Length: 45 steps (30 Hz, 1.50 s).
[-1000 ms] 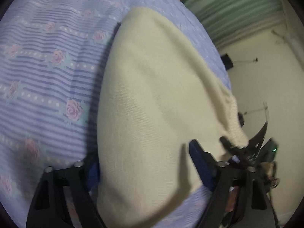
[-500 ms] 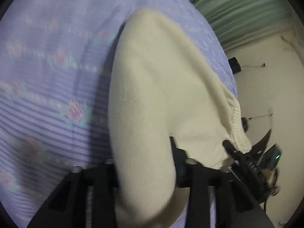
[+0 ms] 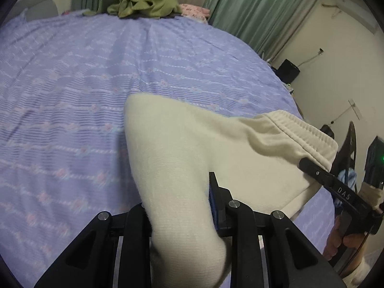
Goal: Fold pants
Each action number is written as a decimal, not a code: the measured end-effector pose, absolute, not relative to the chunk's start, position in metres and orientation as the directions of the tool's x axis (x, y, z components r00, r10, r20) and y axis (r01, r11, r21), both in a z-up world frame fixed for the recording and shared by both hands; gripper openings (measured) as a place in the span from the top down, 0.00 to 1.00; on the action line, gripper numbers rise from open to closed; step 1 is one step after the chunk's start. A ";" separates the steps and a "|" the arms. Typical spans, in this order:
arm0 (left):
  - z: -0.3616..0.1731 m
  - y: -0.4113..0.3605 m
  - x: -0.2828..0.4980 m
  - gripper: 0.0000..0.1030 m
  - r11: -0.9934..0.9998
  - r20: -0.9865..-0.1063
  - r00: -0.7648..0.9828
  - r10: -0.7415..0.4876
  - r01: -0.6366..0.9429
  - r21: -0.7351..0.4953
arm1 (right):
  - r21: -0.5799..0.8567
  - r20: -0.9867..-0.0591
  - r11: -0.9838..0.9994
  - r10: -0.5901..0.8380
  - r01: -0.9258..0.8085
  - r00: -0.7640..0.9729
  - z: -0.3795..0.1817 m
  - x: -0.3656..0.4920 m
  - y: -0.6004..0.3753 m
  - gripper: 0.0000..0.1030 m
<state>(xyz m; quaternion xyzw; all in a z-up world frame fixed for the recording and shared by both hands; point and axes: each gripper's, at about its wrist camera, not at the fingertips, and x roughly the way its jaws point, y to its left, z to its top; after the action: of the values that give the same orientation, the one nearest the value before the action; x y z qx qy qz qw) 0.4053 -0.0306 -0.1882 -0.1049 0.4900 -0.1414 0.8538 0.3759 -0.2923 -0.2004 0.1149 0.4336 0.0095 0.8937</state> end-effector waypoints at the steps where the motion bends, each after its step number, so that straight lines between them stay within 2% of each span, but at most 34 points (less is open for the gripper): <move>1: -0.182 -0.030 0.393 0.75 0.940 -0.806 0.484 -0.340 0.145 -0.309 | 0.212 -0.774 0.974 0.119 0.078 0.621 -0.196 0.368 -0.290 0.61; 5: -0.161 -0.021 0.347 0.75 0.942 -0.812 0.477 -0.335 0.162 -0.293 | 0.199 -0.791 0.978 0.123 0.062 0.599 -0.174 0.319 -0.271 0.62; 10: -0.133 0.014 0.290 0.75 0.931 -0.811 0.459 -0.363 0.145 -0.334 | 0.180 -0.792 0.982 0.117 0.047 0.599 -0.143 0.260 -0.241 0.62; 16: -0.086 0.051 0.229 0.75 0.937 -0.802 0.485 -0.348 0.169 -0.304 | 0.182 -0.774 0.983 0.128 0.025 0.621 -0.102 0.197 -0.199 0.62; 28: -0.024 0.118 0.153 0.75 0.970 -0.747 0.628 -0.220 0.058 -0.237 | 0.204 -0.703 0.965 0.262 -0.165 0.661 -0.055 0.161 -0.129 0.62; 37: -0.021 0.197 0.130 0.75 0.962 -0.722 0.668 -0.181 -0.031 -0.270 | 0.164 -0.677 0.945 0.316 -0.283 0.665 -0.040 0.147 -0.048 0.62; 45: -0.039 0.317 0.148 0.75 0.962 -0.754 0.623 -0.207 -0.012 -0.274 | 0.188 -0.712 0.951 0.304 -0.245 0.633 -0.061 0.157 0.060 0.62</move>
<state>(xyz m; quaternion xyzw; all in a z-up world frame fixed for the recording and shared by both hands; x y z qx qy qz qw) 0.1481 0.3167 -0.0392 -0.1271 0.4307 -0.0544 0.8918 0.1569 0.0605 -0.0614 0.0364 0.4007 0.1521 0.9027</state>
